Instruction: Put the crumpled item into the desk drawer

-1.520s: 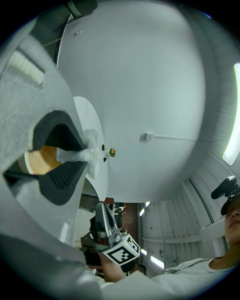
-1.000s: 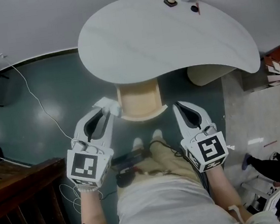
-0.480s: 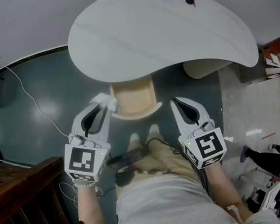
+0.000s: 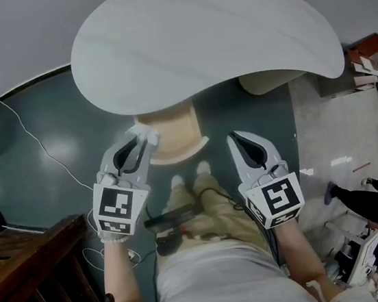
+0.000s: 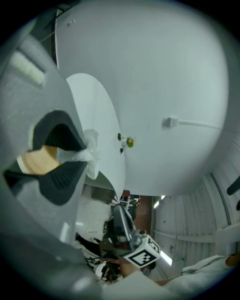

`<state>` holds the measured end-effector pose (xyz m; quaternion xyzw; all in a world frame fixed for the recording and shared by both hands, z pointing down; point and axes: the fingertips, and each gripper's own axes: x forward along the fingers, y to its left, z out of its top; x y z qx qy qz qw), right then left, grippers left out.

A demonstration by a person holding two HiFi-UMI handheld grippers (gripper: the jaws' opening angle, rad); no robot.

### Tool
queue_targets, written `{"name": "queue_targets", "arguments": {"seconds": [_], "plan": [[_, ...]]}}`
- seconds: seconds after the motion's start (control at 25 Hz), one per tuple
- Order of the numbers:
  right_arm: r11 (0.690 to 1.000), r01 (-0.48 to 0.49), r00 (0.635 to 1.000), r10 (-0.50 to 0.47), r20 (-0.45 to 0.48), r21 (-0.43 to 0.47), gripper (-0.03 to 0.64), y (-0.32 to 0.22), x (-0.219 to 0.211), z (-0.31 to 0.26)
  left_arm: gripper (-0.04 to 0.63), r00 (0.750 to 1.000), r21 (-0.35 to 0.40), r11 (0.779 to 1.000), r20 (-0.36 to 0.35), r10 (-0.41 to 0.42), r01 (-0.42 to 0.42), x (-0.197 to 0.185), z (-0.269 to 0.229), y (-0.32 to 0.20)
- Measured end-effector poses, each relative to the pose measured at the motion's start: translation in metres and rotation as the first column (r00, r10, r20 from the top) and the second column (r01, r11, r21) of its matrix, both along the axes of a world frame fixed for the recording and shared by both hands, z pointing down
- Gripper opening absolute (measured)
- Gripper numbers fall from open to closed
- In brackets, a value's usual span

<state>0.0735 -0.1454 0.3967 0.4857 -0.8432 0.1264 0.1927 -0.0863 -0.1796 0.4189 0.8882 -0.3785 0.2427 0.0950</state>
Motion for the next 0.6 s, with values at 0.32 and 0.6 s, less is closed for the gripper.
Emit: {"name": "queue_targets", "arguments": {"seconds": [0.32, 0.6], "plan": [[0.998, -0.049, 0.999, 0.049, 0.018, -0.043, 0.005, 0.005, 0.027, 0.017, 0.064, 0.997, -0.111, 0.993, 0.058, 0.050, -0.043, 0.025, 0.062, -0.004], [0.994, -0.072, 0.997, 0.074, 0.026, -0.085, 0.005, 0.011, 0.043, 0.038, 0.064, 0.986, -0.186, 0.978, 0.125, 0.114, -0.090, 0.045, 0.112, -0.009]]}}
